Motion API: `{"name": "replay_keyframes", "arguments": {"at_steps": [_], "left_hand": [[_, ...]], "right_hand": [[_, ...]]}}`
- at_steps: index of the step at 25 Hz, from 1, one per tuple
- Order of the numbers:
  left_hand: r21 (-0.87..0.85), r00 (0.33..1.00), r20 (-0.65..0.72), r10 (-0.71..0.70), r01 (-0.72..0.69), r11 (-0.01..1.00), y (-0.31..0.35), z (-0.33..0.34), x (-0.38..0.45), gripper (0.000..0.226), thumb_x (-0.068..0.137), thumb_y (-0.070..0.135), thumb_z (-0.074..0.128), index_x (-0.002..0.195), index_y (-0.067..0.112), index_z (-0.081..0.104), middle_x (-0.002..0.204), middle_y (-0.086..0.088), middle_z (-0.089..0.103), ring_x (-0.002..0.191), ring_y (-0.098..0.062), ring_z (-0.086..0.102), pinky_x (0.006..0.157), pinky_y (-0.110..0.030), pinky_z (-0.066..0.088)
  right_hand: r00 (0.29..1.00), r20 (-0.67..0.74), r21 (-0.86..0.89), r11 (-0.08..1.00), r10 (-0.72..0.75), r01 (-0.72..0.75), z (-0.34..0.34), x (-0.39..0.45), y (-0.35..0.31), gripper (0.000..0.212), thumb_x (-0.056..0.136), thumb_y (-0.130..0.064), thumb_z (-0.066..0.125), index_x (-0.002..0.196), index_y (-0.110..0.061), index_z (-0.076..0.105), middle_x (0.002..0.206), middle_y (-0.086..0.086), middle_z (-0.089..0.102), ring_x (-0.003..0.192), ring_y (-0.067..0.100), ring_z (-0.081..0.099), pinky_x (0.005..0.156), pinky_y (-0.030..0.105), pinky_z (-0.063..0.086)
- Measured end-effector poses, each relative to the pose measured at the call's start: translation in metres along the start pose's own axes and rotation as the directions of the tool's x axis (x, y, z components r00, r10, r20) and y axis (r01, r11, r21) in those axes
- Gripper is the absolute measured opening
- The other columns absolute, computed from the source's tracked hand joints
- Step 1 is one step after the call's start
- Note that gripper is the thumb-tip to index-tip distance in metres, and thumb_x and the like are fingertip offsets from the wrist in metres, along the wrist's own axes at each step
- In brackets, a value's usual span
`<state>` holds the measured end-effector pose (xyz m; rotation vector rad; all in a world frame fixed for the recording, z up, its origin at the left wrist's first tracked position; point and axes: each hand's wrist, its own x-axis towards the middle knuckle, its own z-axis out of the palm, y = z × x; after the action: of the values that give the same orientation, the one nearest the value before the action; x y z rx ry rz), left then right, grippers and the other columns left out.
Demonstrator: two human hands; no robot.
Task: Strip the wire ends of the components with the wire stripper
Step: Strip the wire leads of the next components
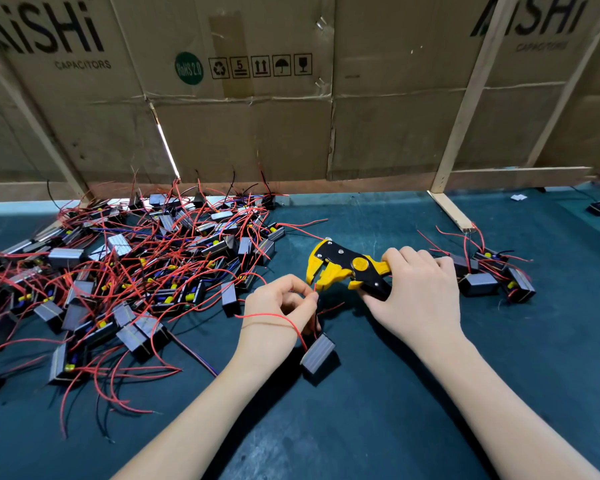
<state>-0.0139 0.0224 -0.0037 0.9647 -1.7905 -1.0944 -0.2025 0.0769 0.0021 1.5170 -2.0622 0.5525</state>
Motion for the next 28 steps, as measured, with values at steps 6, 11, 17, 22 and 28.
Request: {"name": "replay_keyframes", "arguments": {"at_steps": [6, 11, 17, 22, 28], "left_hand": [[-0.026, 1.0, -0.015, 0.005, -0.005, 1.0, -0.002, -0.003, 0.002, 0.021, 0.089, 0.004, 0.065, 0.07, 0.011, 0.063, 0.044, 0.002, 0.058, 0.036, -0.008, 0.041, 0.044, -0.018, 0.037], [-0.147, 0.995, 0.08, -0.053, 0.065, 0.987, -0.003, -0.006, 0.007, 0.021, 0.091, 0.004, 0.063, 0.072, 0.007, 0.069, 0.045, 0.005, 0.057, 0.041, -0.004, 0.046, 0.048, -0.012, 0.037], [-0.247, 0.983, 0.182, -0.026, 0.071, 0.966, -0.004, -0.006, 0.007, 0.033, 0.092, 0.017, 0.061, 0.061, 0.018, 0.072, 0.046, 0.001, 0.049, 0.043, -0.006, 0.038, 0.047, -0.014, 0.03], [-0.216, 0.978, 0.192, -0.079, 0.121, 0.969, -0.003, -0.006, 0.008, 0.041, 0.096, 0.011, 0.057, 0.057, 0.018, 0.067, 0.047, 0.0, 0.051, 0.038, -0.004, 0.035, 0.043, -0.013, 0.028], [-0.171, 0.996, 0.037, -0.082, 0.087, 0.981, -0.002, -0.007, 0.005, 0.047, 0.097, 0.019, 0.059, 0.053, 0.019, 0.04, 0.052, 0.007, 0.032, 0.05, -0.007, 0.027, 0.052, -0.02, 0.026]], "right_hand": [[0.999, 0.033, 0.016, 1.0, -0.026, 0.026, -0.004, 0.003, 0.004, 0.042, 0.066, -0.048, 0.077, 0.063, -0.016, 0.051, 0.058, 0.001, 0.053, 0.056, 0.029, 0.055, 0.063, 0.034, 0.027], [0.999, 0.047, 0.052, 0.999, -0.003, 0.001, -0.006, 0.003, 0.006, 0.041, 0.064, -0.046, 0.079, 0.06, -0.015, 0.053, 0.057, 0.001, 0.054, 0.054, 0.03, 0.054, 0.062, 0.034, 0.027], [1.0, -0.015, 0.065, 0.998, 0.02, -0.019, -0.009, 0.004, 0.006, 0.053, 0.059, -0.042, 0.086, 0.052, -0.017, 0.04, 0.047, 0.004, 0.049, 0.044, 0.031, 0.049, 0.054, 0.028, 0.025], [0.999, -0.034, -0.008, 0.999, 0.031, -0.032, -0.001, 0.002, 0.01, 0.04, 0.065, -0.047, 0.078, 0.071, -0.014, 0.056, 0.067, 0.004, 0.057, 0.067, 0.031, 0.057, 0.066, 0.036, 0.035], [0.993, -0.02, 0.019, 0.993, 0.113, -0.113, 0.003, 0.002, 0.015, 0.042, 0.07, -0.052, 0.074, 0.08, -0.014, 0.059, 0.076, 0.003, 0.06, 0.076, 0.032, 0.058, 0.074, 0.04, 0.035]]}}
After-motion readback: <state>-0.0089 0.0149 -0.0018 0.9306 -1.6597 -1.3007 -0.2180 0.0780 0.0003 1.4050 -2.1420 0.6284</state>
